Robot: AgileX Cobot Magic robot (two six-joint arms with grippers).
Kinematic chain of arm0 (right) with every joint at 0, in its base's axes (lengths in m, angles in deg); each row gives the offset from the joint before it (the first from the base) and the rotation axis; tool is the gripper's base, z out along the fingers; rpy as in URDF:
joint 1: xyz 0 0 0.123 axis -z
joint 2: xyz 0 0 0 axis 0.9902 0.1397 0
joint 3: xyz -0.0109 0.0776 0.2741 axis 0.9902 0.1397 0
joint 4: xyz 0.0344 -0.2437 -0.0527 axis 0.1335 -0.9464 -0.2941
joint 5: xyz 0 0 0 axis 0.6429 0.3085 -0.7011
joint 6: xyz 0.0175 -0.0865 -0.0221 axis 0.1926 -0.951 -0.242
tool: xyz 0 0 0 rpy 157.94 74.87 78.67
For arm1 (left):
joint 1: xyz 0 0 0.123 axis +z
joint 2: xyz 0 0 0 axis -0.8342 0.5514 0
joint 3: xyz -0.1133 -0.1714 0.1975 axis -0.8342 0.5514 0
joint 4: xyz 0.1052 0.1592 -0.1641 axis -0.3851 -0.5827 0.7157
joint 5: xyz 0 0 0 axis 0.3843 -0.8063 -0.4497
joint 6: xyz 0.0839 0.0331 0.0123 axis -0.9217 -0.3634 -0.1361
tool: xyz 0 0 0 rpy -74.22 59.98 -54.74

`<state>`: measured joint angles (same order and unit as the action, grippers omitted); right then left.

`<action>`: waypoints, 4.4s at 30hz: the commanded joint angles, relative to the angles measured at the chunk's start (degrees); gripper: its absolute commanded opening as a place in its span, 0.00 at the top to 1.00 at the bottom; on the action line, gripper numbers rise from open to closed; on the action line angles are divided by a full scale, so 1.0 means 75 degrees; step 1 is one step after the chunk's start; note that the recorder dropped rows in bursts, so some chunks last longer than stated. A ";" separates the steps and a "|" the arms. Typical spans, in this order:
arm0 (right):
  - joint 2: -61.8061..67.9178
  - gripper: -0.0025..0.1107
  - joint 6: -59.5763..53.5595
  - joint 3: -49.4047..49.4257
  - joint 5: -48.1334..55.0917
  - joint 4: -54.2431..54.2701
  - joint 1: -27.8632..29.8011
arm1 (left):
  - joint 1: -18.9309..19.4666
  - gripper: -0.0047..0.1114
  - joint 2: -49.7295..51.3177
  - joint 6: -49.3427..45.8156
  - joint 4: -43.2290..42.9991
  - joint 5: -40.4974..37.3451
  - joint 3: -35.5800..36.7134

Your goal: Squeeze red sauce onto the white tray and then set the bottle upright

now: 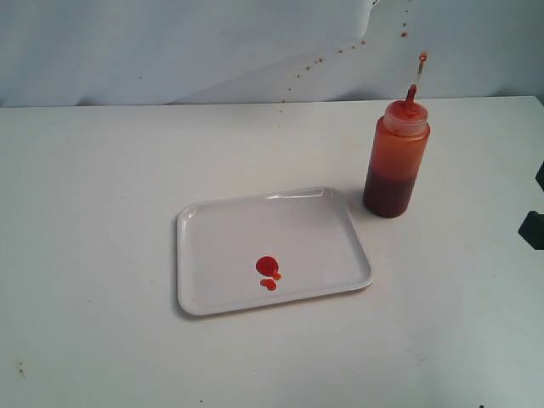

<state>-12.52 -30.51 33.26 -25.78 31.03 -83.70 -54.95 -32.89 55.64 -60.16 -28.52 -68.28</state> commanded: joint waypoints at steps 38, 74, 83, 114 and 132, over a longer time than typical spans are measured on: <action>-0.0017 0.98 0.0015 0.0069 -0.0062 0.0045 0.0006 | -0.0430 0.96 -0.0424 -0.0094 0.0040 -0.0011 -0.0062; -0.0017 0.98 0.0015 0.0069 -0.0062 0.0045 0.0006 | -0.0430 0.96 -0.0424 -1.5183 1.4503 -0.5110 0.6270; -0.0017 0.98 0.0015 0.0069 -0.0062 0.0045 0.0006 | -0.0430 0.96 -0.0424 -1.5539 1.3761 -0.5842 0.7154; -0.0017 0.98 0.0015 0.0069 -0.0062 0.0045 0.0006 | -0.0430 0.96 -0.0424 -1.5078 1.3827 -0.6509 0.7154; -0.0017 0.98 0.0015 0.0069 -0.0062 0.0045 0.0006 | -0.0430 0.96 -0.0424 -1.5116 1.3827 -0.6509 0.7154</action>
<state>-12.52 -30.38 33.36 -25.78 31.07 -83.70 -57.89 -35.90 -58.01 43.60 -77.14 -14.94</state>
